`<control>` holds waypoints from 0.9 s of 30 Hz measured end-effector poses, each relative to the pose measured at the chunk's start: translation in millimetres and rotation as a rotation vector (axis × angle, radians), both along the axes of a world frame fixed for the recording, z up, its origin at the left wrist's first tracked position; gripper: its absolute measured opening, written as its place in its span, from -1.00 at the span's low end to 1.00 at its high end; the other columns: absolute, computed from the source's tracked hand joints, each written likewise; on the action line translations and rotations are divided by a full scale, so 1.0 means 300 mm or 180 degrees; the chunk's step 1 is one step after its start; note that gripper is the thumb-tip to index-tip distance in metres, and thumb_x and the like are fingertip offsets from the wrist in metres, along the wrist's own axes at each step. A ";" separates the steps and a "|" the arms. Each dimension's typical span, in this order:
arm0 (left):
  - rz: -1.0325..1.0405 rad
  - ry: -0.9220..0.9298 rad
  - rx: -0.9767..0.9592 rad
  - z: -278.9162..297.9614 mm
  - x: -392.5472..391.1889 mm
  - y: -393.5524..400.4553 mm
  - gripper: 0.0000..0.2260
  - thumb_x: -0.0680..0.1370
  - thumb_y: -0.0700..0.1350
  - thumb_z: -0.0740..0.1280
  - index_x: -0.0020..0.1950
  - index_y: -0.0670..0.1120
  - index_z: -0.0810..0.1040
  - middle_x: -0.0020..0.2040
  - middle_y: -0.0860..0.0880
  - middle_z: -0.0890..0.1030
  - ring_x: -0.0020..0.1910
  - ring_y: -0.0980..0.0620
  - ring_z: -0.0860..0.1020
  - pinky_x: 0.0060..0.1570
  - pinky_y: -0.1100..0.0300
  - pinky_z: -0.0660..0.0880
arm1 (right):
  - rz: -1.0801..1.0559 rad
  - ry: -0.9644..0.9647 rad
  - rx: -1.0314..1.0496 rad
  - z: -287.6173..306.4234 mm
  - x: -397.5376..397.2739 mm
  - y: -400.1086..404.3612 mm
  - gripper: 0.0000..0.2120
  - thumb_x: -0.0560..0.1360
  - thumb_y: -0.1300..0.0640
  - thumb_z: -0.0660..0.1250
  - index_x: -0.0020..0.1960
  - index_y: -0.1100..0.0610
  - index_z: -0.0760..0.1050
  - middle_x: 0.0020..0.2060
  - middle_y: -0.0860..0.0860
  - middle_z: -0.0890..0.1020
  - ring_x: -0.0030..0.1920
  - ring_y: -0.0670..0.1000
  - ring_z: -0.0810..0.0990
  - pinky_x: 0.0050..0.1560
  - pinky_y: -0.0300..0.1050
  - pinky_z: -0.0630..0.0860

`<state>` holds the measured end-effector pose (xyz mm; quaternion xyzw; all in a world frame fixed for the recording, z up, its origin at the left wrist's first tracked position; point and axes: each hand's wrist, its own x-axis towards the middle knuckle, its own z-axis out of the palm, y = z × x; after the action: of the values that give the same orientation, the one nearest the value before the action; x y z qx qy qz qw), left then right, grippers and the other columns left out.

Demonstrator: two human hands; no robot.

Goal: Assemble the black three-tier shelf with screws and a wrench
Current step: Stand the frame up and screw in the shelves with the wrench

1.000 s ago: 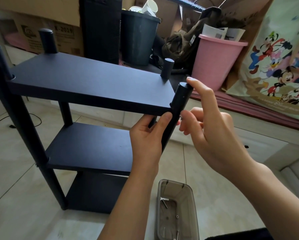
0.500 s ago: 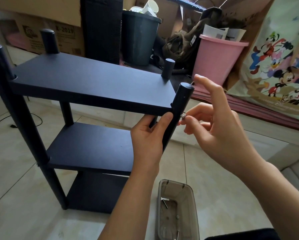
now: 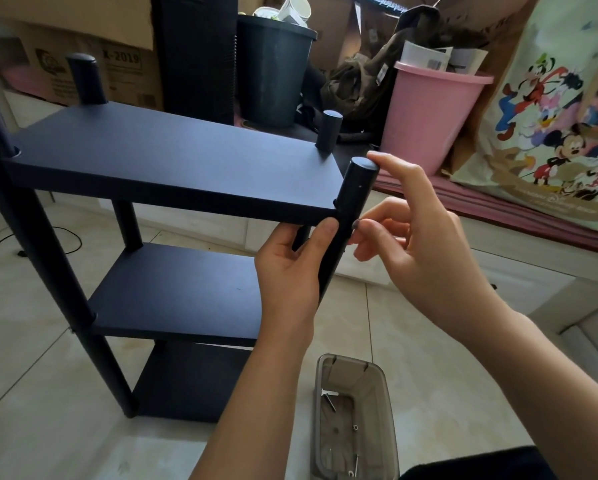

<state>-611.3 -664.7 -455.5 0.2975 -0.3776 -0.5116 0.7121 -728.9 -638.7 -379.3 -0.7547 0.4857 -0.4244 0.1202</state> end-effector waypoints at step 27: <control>-0.0185 -0.0230 0.0958 0.173 0.078 0.090 -0.57 0.62 0.07 0.31 0.33 -0.23 0.53 0.16 -0.18 0.69 0.10 -0.12 0.69 0.18 -0.05 0.57 | 0.0894 -0.1700 0.1648 -0.017 0.010 -0.046 -0.80 0.57 0.14 0.36 0.10 -0.15 0.55 0.03 0.00 0.70 0.09 -0.03 0.67 0.21 0.15 0.57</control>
<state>-588.0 -637.7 -403.7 0.4080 -0.3306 -0.5718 0.6303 -725.9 -652.5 -384.4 -0.6216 0.4203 -0.4487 0.4854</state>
